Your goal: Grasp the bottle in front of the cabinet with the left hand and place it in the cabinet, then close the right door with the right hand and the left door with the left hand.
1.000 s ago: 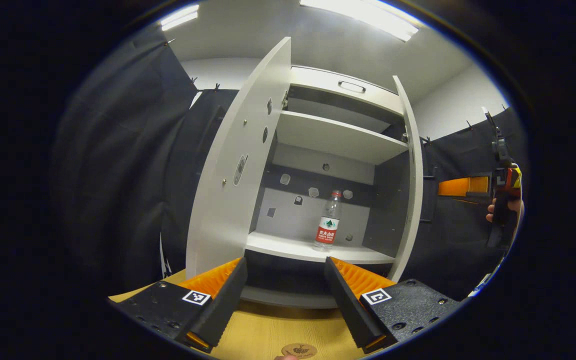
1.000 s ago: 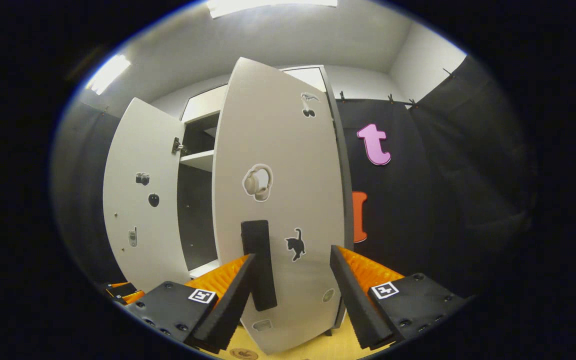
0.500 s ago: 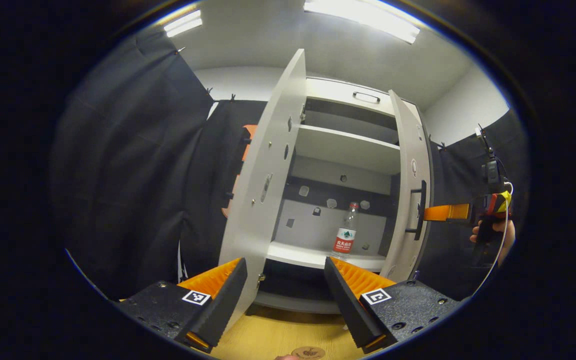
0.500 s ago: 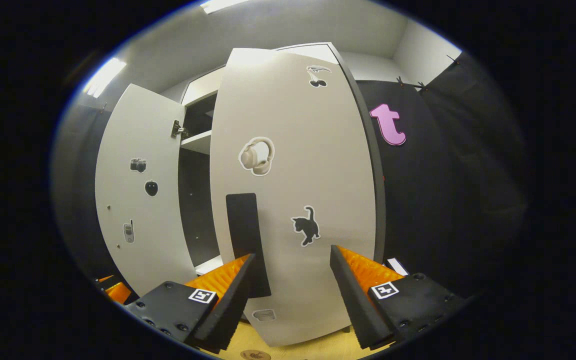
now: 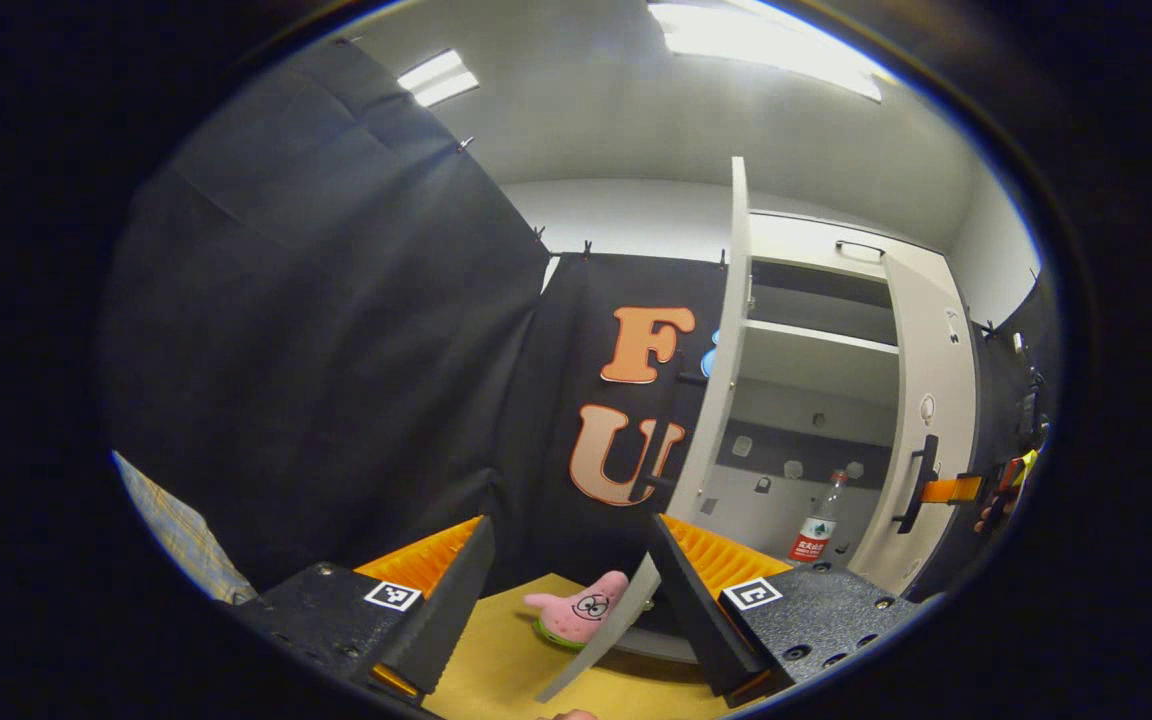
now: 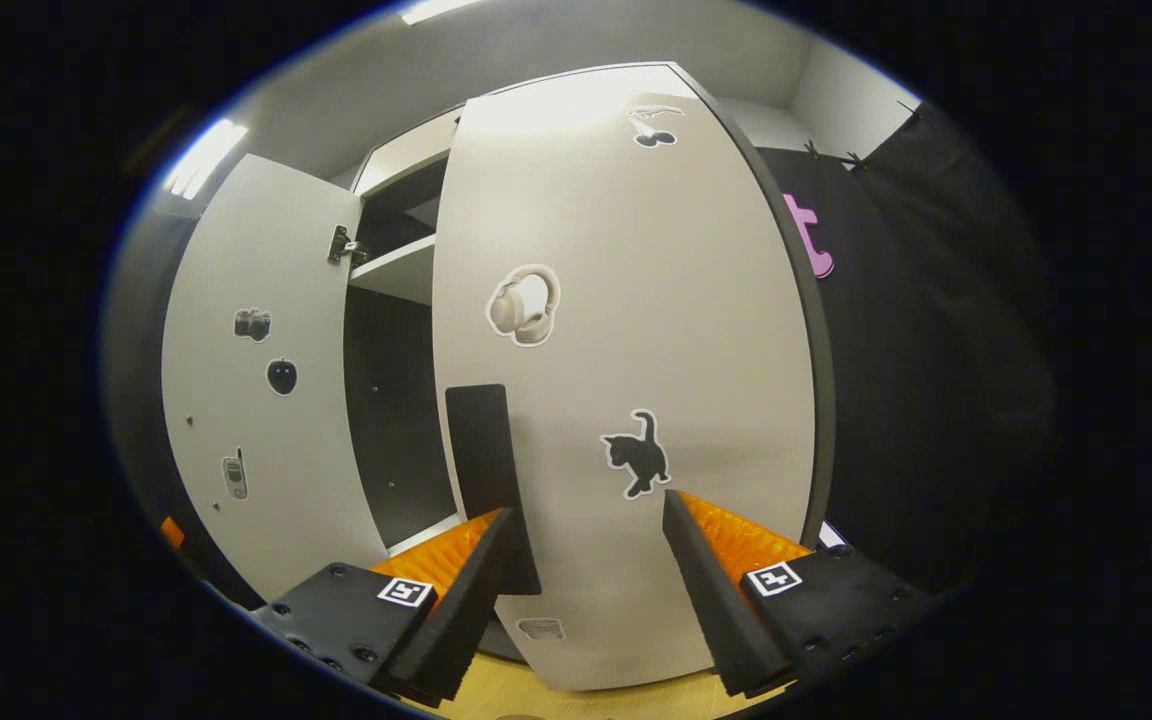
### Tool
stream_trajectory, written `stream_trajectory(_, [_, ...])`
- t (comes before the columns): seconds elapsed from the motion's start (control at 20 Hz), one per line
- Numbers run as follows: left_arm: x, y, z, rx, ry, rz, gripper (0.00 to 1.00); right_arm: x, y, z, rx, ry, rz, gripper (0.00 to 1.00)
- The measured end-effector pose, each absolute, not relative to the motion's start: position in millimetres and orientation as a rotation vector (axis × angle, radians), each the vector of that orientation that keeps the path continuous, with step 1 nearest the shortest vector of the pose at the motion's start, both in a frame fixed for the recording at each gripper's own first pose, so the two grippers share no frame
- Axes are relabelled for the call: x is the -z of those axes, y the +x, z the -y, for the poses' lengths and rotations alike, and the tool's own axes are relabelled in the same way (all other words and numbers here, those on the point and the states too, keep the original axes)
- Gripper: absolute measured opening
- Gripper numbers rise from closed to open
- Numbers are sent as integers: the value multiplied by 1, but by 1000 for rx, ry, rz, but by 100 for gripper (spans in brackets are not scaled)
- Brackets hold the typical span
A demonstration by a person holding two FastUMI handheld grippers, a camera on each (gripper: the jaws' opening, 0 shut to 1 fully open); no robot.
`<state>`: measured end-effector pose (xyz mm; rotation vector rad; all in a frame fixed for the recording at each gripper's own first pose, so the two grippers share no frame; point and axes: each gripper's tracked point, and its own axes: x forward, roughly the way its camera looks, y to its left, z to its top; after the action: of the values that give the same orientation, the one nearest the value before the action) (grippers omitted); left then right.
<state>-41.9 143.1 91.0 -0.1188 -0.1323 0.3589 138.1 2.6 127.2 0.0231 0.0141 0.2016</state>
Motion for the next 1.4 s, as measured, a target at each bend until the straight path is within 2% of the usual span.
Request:
stream_trajectory(0.15, [-95,-25,-162,-377,-97,131,94,-127,143,-5,-200,24,-10,98])
stream_trajectory(0.45, [-103,25,-164,-289,-168,134,95,-126,137,-5,-187,34,-13,98])
stream_trajectory(0.7, [-103,44,-169,-301,-86,133,92,-120,95,17,-154,24,10,98])
stream_trajectory(0.75, [-106,45,-169,-303,-68,138,97,-118,87,25,-134,21,19,98])
stream_trajectory(0.8, [-107,49,-170,-305,-56,144,94,-116,81,30,-119,20,28,98])
stream_trajectory(1.05, [-106,51,-163,-272,-72,129,92,-105,54,48,-83,60,27,98])
stream_trajectory(1.25, [-106,50,-139,-197,-59,118,92,-102,43,63,-51,58,29,98])
stream_trajectory(1.3, [-106,50,-128,-168,-65,112,88,-102,41,65,-48,59,29,98])
stream_trajectory(1.4, [-102,50,-105,-104,-99,97,88,-101,36,70,-44,66,28,98])
